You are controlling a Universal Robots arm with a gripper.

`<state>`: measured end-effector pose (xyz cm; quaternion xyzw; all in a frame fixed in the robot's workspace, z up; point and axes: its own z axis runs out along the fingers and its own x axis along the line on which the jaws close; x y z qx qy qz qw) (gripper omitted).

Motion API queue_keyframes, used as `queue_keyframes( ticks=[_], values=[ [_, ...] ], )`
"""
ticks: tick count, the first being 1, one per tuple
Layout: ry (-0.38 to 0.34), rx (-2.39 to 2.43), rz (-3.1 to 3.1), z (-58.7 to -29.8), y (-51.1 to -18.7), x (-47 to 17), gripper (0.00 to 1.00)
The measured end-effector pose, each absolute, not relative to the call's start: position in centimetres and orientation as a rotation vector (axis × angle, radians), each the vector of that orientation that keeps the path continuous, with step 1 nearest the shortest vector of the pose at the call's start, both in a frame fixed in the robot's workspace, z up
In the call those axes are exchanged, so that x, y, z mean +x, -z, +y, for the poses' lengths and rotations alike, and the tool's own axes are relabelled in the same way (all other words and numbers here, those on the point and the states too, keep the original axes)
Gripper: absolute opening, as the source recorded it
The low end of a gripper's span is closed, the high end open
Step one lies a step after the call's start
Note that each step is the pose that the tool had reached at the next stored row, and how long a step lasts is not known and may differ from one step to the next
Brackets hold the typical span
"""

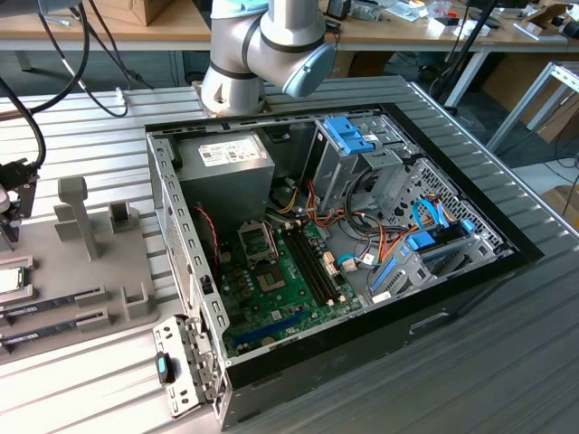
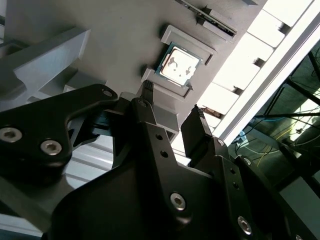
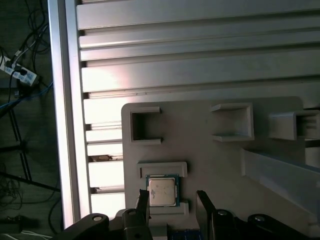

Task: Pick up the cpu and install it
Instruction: 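Pick up the cpu and move it towards the insertion slot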

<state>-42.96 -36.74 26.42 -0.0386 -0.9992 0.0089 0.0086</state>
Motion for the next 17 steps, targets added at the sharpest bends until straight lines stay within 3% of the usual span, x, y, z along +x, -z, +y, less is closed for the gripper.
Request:
queue_keyframes(
  ticks=[17],
  values=[
    [-0.029,-0.018,-3.125,-36.74,-26.3,-42.96,0.5]
  ],
)
